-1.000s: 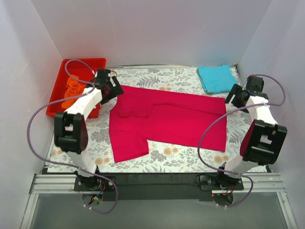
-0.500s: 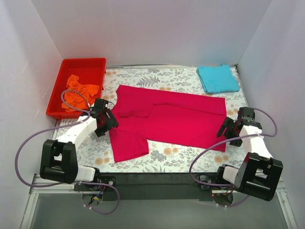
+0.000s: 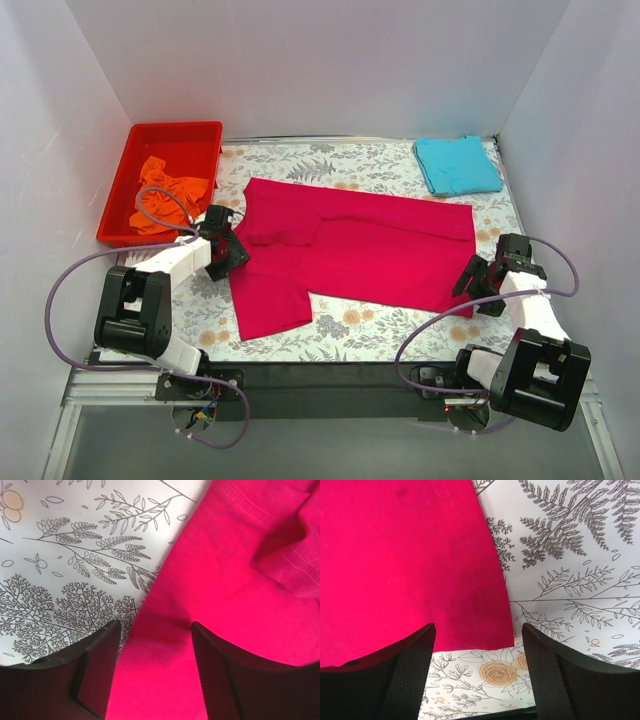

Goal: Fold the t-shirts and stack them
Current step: Fold the tshirt

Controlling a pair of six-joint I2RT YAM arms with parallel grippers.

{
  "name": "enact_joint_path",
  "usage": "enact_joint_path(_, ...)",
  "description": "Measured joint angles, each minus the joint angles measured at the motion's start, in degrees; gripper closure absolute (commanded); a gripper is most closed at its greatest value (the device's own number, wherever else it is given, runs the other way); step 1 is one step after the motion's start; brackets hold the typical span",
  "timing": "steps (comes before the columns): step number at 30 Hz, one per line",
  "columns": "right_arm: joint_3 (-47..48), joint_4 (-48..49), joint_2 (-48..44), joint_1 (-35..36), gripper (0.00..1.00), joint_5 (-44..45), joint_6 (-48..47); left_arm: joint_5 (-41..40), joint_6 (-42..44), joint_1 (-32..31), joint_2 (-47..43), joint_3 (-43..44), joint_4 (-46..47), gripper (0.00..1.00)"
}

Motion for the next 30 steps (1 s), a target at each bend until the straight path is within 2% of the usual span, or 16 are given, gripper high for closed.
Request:
enact_joint_path(5, -0.76, -0.28, -0.07, 0.0, 0.36, -0.85, -0.07, -0.7, 0.28, 0.0, 0.0, -0.63, 0.98, 0.64)
enact_joint_path(6, -0.76, -0.35, -0.09, 0.0, 0.36, -0.85, -0.07, -0.79, 0.39, 0.0, 0.0, -0.72, 1.01, 0.7)
enact_joint_path(10, -0.76, -0.42, -0.09, 0.0, 0.36, -0.76, -0.02, -0.98, 0.94, 0.02, -0.04, -1.09, 1.57, 0.85)
enact_joint_path(13, -0.76, -0.52, 0.09, 0.0, 0.38, -0.52, 0.02, -0.94, 1.38, 0.0, -0.13, -1.33, 1.86, 0.89)
enact_joint_path(17, -0.76, -0.55, 1.18, 0.0, 0.46, -0.28, 0.46, -0.92, 1.6, 0.0, -0.74, -1.99, 2.23, 0.97)
enact_joint_path(22, -0.79, -0.5, 2.49, 0.0, 0.51, 1.07, 0.92, -0.74, 1.62, 0.0, -0.9, -2.16, 2.38, 1.0)
enact_joint_path(27, -0.96, -0.46, 3.1, 0.0, 0.67, 1.66, 1.09, -0.61, 1.75, 0.02, -0.9, -2.16, 2.43, 1.0)
enact_joint_path(28, -0.96, -0.48, 3.1, 0.0, 0.74, 1.77, 1.29, -0.52, 1.75, 0.0, -0.9, -2.16, 2.45, 1.0)
enact_joint_path(30, -0.96, -0.46, 3.15, 0.0, 0.82, 1.86, 1.25, -0.28, 1.77, 0.02, -0.9, -2.16, 2.47, 1.0)
